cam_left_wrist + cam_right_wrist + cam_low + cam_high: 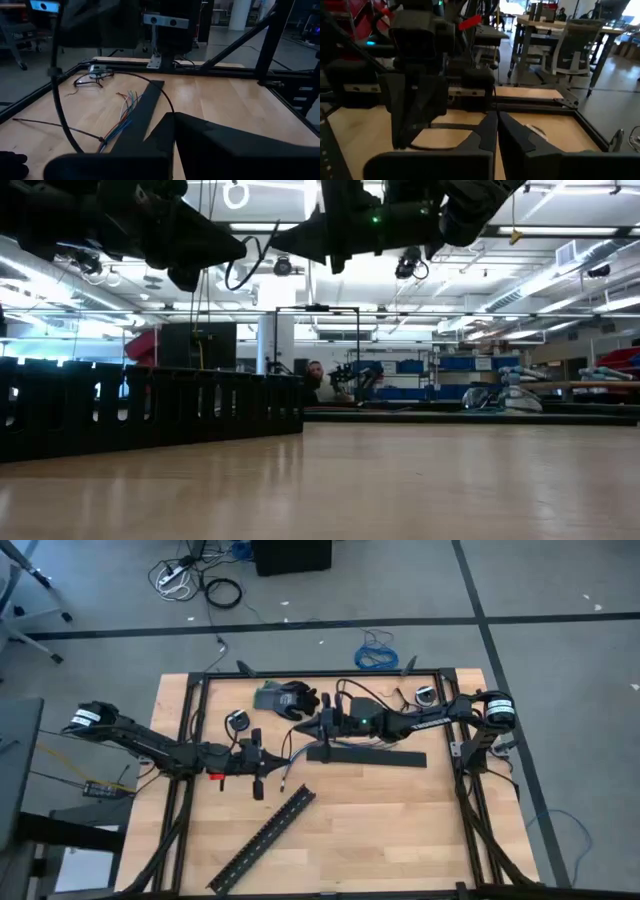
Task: Ziptie cables
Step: Wrap the cable wires with the black zip tie
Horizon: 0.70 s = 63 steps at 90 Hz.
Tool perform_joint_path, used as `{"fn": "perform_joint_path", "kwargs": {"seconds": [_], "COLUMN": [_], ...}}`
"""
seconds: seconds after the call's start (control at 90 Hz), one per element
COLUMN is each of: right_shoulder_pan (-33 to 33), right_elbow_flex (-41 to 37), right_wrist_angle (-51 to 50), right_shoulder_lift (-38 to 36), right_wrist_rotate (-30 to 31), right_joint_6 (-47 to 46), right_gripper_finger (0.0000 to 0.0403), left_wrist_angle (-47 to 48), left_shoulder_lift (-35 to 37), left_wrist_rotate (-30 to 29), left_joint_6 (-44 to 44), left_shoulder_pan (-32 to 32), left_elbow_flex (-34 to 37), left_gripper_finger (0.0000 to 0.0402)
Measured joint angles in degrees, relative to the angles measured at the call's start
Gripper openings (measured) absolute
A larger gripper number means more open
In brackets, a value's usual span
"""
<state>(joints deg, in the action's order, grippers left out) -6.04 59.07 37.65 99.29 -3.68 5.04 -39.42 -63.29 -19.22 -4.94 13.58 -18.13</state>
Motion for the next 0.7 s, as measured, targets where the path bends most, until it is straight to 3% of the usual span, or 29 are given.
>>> {"fn": "perform_joint_path", "kwargs": {"seconds": [0.489,0.7], "right_shoulder_pan": [-2.3,-2.3], "right_elbow_flex": [0.0,0.0], "right_wrist_angle": [-1.9,-1.2], "right_shoulder_lift": [0.0,0.0], "right_wrist_rotate": [-1.6,-2.6], "right_joint_6": [-5.4,-5.4], "right_gripper_finger": [0.0174,0.0219], "left_wrist_angle": [0.3,0.4], "left_shoulder_lift": [0.0,0.0], "left_wrist_rotate": [0.0,-0.5], "left_joint_6": [0.1,0.2], "left_shoulder_pan": [-0.1,-0.1], "left_elbow_flex": [0.0,0.0], "left_gripper_finger": [0.0,0.0]}}
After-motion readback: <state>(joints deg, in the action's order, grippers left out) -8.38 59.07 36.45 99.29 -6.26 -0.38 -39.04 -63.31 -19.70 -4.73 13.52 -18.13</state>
